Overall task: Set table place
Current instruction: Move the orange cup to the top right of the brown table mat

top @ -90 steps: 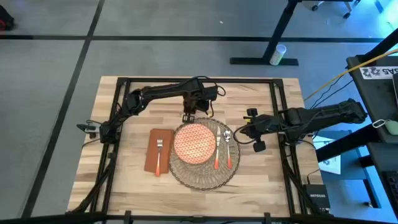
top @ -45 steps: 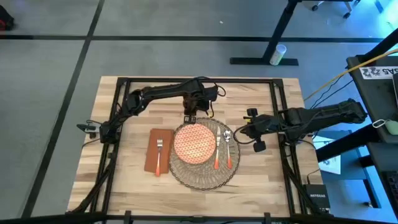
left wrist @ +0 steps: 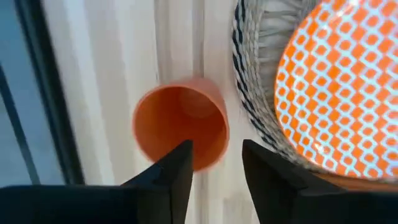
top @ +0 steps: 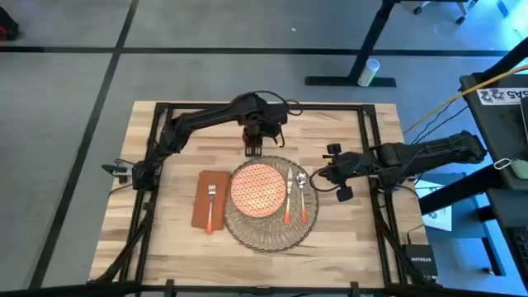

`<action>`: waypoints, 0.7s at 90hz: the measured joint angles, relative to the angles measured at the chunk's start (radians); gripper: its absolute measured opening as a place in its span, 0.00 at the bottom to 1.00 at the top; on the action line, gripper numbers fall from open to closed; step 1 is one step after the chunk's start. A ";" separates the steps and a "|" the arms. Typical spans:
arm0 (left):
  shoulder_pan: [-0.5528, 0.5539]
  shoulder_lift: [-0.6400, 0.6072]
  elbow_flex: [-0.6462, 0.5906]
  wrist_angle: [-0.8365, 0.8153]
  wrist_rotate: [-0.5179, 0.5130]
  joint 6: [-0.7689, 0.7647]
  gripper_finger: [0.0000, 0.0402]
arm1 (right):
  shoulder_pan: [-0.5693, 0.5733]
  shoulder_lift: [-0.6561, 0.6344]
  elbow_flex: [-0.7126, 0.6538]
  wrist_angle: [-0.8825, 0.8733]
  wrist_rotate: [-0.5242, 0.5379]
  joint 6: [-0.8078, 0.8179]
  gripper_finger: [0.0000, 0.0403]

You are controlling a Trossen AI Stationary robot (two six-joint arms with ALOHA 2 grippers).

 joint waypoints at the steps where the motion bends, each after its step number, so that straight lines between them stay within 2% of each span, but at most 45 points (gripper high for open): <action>1: -0.002 -0.004 0.000 -0.001 -0.007 -0.008 0.27 | 0.000 0.000 0.000 0.001 0.000 -0.002 0.00; 11: -0.023 -0.039 -0.001 -0.002 -0.074 -0.046 0.19 | 0.000 0.000 0.000 0.015 0.041 -0.030 0.00; 25: -0.040 -0.115 -0.001 0.049 -0.081 -0.087 0.02 | 0.000 0.000 0.000 0.071 0.133 -0.060 0.00; 47: -0.015 -0.255 -0.002 0.241 -0.030 -0.163 0.00 | 0.000 0.000 0.000 0.202 0.157 -0.163 0.00; 63: -0.015 -0.323 -0.034 0.395 -0.011 -0.164 0.00 | 0.000 0.000 0.000 0.275 0.175 -0.209 0.00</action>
